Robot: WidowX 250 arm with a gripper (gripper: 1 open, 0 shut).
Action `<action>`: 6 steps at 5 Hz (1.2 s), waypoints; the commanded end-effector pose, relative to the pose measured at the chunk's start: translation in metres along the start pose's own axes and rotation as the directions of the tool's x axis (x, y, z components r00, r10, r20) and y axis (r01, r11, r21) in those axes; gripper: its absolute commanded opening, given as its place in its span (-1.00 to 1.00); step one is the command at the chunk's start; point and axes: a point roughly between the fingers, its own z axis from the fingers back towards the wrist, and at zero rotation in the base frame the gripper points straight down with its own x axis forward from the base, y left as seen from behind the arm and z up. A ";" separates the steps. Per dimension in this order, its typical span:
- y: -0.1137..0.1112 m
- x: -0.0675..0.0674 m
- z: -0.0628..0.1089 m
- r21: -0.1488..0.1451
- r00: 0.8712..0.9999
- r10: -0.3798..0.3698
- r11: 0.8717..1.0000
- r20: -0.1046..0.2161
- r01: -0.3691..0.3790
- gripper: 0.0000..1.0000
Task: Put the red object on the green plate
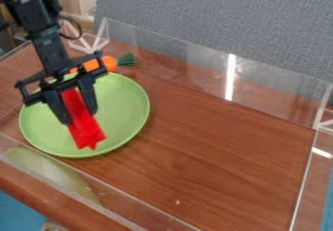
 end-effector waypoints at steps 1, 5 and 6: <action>-0.004 0.006 0.006 -0.010 1.000 -0.007 1.000 0.030 0.008 1.00; -0.030 -0.013 -0.011 -0.014 1.000 0.007 1.000 -0.002 -0.007 1.00; -0.028 -0.014 0.000 0.012 0.994 -0.100 0.995 -0.037 0.101 1.00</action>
